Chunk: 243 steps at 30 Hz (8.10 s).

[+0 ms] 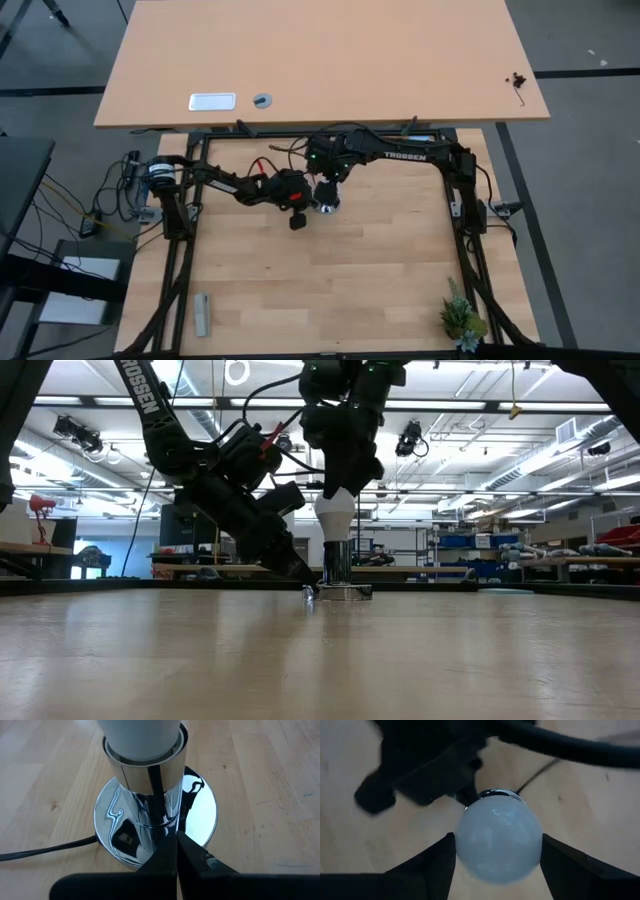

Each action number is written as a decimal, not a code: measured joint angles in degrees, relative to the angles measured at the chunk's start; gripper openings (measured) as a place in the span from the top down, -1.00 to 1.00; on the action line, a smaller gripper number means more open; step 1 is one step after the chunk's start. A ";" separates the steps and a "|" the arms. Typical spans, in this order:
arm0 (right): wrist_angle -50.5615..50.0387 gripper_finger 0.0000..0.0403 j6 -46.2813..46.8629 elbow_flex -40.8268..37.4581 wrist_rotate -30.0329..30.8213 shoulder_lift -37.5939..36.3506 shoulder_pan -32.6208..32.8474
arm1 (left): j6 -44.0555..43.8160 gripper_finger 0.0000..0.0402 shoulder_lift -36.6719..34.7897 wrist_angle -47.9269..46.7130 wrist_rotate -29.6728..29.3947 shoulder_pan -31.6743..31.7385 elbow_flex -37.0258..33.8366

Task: Screw lightbulb
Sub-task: Remove the lightbulb from the lamp socket

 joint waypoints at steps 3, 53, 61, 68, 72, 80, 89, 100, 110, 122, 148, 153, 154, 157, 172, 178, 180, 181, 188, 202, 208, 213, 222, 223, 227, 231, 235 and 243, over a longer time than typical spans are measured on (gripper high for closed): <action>0.36 -0.29 -12.96 0.00 -1.84 0.00 -0.48 | 0.02 1.00 0.00 -0.02 -0.08 0.00 0.00; 0.91 -0.40 12.21 0.11 7.90 -0.20 1.93 | 0.31 1.00 0.00 -0.19 -0.02 -0.02 0.00; 1.53 -0.21 -19.90 -0.02 1.66 -0.31 0.90 | 0.35 1.00 0.00 -0.20 -0.02 -0.02 0.00; 1.59 -0.21 -44.20 0.04 0.17 -0.37 0.51 | 0.39 1.00 0.00 -0.21 -0.02 -0.02 0.00; 1.06 -0.25 -39.24 1.84 1.39 -0.09 0.73 | 0.48 1.00 0.00 -0.22 0.00 0.00 -0.02; -2.21 -0.37 -20.45 7.41 10.54 -0.50 3.98 | 0.48 1.00 0.00 -0.22 0.02 0.00 -0.02; -3.51 -0.43 12.75 5.59 5.73 -0.63 3.59 | 0.35 1.00 0.00 -0.22 0.00 0.00 -0.02; -0.34 -0.47 12.17 0.99 8.30 -0.24 2.13 | 0.33 1.00 0.00 -0.20 0.02 0.00 -0.02; 3.73 -0.26 -16.75 -0.02 3.87 -0.20 1.26 | 0.31 1.00 0.00 -0.24 -0.13 0.00 -0.02; 0.07 -0.19 -34.17 1.89 0.93 -0.26 0.73 | 0.53 1.00 0.00 -0.28 -0.20 0.04 -0.02; -6.52 -0.15 -23.61 9.46 5.29 -0.72 3.70 | -0.01 1.00 -2.76 -3.65 -4.45 -1.29 -0.20; -6.14 -0.08 -22.30 9.49 4.39 -0.74 3.71 | 0.16 1.00 -3.23 -4.75 -7.20 -1.54 -0.20; -5.80 -0.07 -22.25 9.49 4.09 -0.74 3.85 | 0.18 1.00 -3.30 -4.95 -7.54 -1.51 -0.20; -5.81 -0.03 -21.76 9.49 4.00 -0.90 4.01 | 0.18 1.00 -3.69 -5.40 -7.96 -1.53 -0.20; -5.78 0.01 -12.06 9.49 6.31 -1.11 3.96 | -0.46 1.00 -6.29 -6.33 -10.45 -1.10 -0.09; -4.28 -0.02 3.25 7.73 7.22 -1.11 2.60 | -0.72 1.00 -4.92 -5.32 -11.10 0.13 -0.02; -3.78 -0.06 5.30 6.64 6.19 -0.92 2.18 | -0.70 1.00 -4.12 -5.48 -11.08 0.13 -0.09; -3.16 -0.08 6.08 6.33 6.02 -0.90 2.05 | -0.70 1.00 -3.66 -4.84 -11.00 0.13 -0.01; 1.77 -0.29 6.39 3.68 5.42 -0.96 1.82 | -0.68 1.00 -1.86 -3.19 -10.88 0.11 0.09; 3.30 -0.40 1.60 -1.64 6.25 -1.11 1.67 | -0.70 1.00 -1.75 -2.51 -9.22 0.13 0.07; 5.00 -0.23 -23.84 -1.68 3.83 -1.17 1.66 | -0.65 1.00 -1.70 -2.18 -7.83 0.11 0.00; 5.10 -0.20 -40.91 -1.66 3.51 -1.33 1.04 | -0.62 1.00 -1.68 -2.10 -7.35 0.09 0.00; 3.23 -0.29 -26.51 2.74 6.14 -1.35 3.40 | 0.35 1.00 -1.68 -2.06 -6.75 0.01 0.00; 3.48 -0.29 -22.77 3.32 7.08 -1.47 3.88 | 0.35 1.00 -1.68 -2.08 -6.73 0.00 0.00; 2.83 -0.31 -3.04 3.65 9.90 -1.46 4.74 | 0.35 1.00 -1.68 -2.27 -6.44 -0.02 0.00; 1.18 -0.32 10.18 3.65 10.05 -1.23 4.57 | 0.35 1.00 -1.68 -2.32 -6.42 -0.02 0.00; 2.48 -0.32 14.69 2.32 10.05 -1.00 4.26 | 0.31 1.00 -1.68 -2.38 -6.41 -0.02 0.00; 5.37 -0.30 13.46 -2.99 9.64 -1.50 3.28 | 0.04 1.00 -1.68 -2.41 -6.20 -0.01 0.00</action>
